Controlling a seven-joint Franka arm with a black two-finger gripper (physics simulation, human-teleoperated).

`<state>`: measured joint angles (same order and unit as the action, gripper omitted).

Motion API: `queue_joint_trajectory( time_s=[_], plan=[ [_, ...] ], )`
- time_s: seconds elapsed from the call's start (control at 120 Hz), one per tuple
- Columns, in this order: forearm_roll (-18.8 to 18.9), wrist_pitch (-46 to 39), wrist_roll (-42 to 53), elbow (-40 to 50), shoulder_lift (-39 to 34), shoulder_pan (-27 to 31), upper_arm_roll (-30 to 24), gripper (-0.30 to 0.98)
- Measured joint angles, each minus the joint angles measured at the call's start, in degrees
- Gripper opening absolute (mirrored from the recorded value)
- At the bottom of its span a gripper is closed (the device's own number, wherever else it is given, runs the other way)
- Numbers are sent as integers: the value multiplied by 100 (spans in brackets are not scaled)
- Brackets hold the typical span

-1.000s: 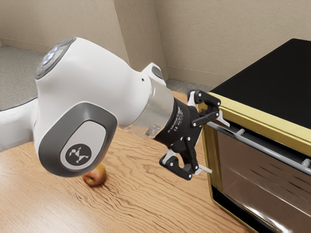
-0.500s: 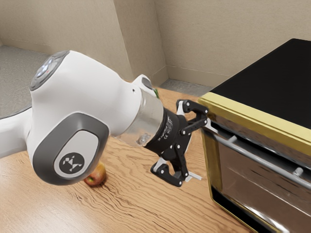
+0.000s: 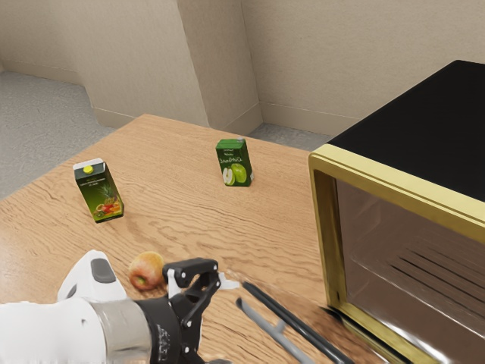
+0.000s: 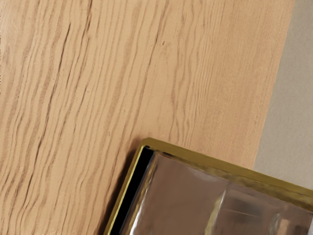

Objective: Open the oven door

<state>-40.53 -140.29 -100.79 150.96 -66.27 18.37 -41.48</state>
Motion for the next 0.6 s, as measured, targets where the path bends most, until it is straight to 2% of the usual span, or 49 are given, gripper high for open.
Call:
queue_joint_trajectory(
  time_s=[0.033, 0.05, 0.108, 0.158, 0.258, 0.367, 0.45, 0.517, 0.55, 0.6],
  plan=[
    [-359, 94, 123, 9, -221, 214, -203, 68],
    [-381, 156, 187, -54, -197, 276, -204, 68],
    [440, 773, 401, -1194, 524, 338, 437, 68],
    [1064, 1287, 568, -1809, 1092, 355, 750, 68],
    [1757, 1991, 866, -2169, 1886, 365, 925, 68],
    [2040, 2311, 1136, -1928, 2166, 194, 945, 69],
    [2168, 2442, 1370, -1802, 1494, 457, 995, 68],
    [2231, 2607, 1560, -1830, 1270, 574, 1360, 68],
    [2277, 2804, 1670, -2104, 1490, 593, 1633, 68],
    [2520, 3241, 1923, -2925, 2270, 494, 2126, 68]
  ],
)
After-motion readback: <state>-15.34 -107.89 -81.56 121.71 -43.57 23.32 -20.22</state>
